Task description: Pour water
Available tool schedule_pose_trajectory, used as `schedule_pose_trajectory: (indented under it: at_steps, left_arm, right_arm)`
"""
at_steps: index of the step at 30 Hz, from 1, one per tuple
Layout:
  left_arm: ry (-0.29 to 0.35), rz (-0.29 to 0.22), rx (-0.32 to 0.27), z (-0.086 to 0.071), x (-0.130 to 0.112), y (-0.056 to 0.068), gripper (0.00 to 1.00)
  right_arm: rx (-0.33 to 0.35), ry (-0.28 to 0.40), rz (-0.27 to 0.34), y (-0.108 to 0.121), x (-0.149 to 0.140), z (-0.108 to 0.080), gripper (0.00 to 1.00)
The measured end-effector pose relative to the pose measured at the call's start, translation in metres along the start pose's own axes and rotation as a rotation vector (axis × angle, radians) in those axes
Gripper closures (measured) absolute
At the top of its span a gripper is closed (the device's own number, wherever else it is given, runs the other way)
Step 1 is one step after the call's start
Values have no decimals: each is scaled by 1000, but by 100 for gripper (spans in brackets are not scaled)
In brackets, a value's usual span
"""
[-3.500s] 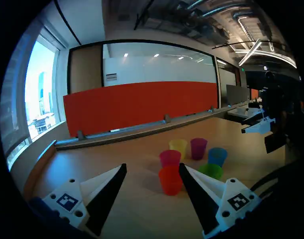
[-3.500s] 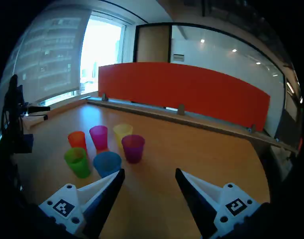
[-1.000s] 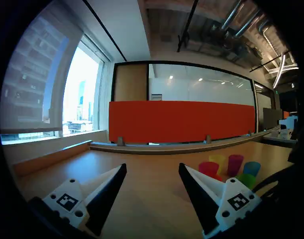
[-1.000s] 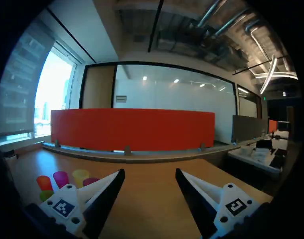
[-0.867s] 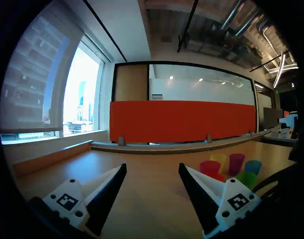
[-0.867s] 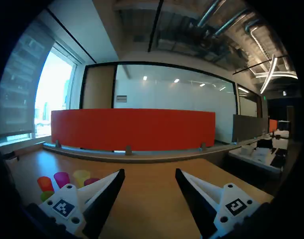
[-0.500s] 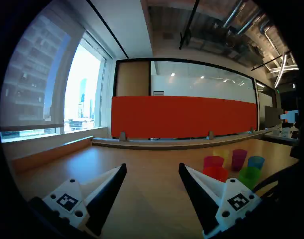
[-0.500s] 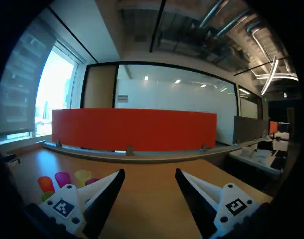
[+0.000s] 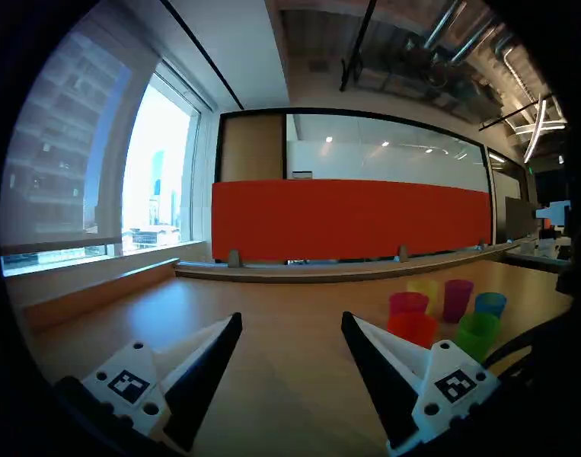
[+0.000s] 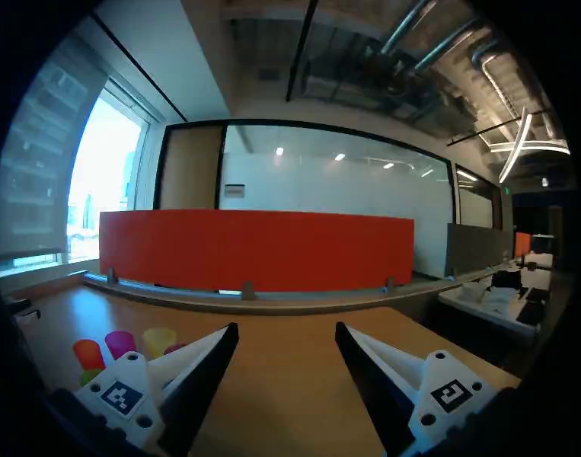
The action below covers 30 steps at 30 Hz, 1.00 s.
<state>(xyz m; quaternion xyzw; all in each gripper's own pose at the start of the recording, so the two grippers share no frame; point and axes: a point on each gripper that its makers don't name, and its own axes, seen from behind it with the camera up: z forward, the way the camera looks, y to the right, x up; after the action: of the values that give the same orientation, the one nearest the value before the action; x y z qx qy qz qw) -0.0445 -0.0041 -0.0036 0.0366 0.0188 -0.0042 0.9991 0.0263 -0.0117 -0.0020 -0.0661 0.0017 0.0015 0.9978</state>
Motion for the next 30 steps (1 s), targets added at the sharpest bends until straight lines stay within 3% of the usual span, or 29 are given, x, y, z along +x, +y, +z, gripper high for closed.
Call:
schedule_pose_trajectory:
  at_steps: [17, 30]
  left_arm:
    - [-7, 2, 2, 0, 1, -1, 3]
    - [-7, 2, 3, -1, 1, -2, 3]
  right_arm:
    - [9, 6, 0, 0, 1, -5, 2]
    - [26, 35, -72, -3, -8, -13, 2]
